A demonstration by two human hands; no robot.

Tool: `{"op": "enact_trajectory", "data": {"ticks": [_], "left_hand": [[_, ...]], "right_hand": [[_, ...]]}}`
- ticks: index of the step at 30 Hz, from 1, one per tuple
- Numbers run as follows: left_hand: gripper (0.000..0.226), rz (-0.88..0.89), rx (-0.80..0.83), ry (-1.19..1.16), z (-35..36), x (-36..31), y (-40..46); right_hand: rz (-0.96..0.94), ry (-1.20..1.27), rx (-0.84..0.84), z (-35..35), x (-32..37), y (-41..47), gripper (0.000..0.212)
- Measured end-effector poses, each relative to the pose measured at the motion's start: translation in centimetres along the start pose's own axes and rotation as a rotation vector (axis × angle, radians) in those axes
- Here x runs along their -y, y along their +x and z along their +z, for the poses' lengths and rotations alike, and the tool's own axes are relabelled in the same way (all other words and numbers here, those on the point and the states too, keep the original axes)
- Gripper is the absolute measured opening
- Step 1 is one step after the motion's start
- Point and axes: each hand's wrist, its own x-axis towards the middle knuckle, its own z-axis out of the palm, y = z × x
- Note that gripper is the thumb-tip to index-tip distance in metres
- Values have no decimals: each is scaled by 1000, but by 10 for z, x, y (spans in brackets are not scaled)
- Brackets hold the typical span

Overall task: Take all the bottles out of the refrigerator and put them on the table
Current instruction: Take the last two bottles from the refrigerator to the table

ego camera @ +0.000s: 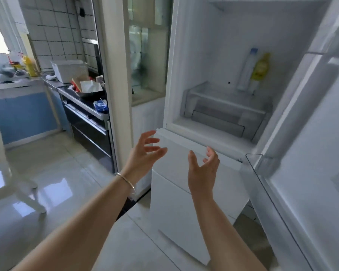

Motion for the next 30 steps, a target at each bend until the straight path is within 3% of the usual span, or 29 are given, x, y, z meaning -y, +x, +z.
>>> {"op": "enact_trajectory", "data": {"ticks": [10, 19, 26, 30], "left_hand": [[38, 89, 261, 5, 15, 17, 205], [36, 66, 454, -127, 122, 26, 324], [38, 82, 325, -99, 206, 17, 424], [41, 47, 350, -98, 248, 17, 469]], "right_hand": [[46, -38, -259, 71, 4, 134, 59], [-32, -99, -484, 67, -3, 277, 57], [-36, -87, -487, 49, -6, 407, 63], [-26, -64, -557, 35, -12, 460, 62]]}}
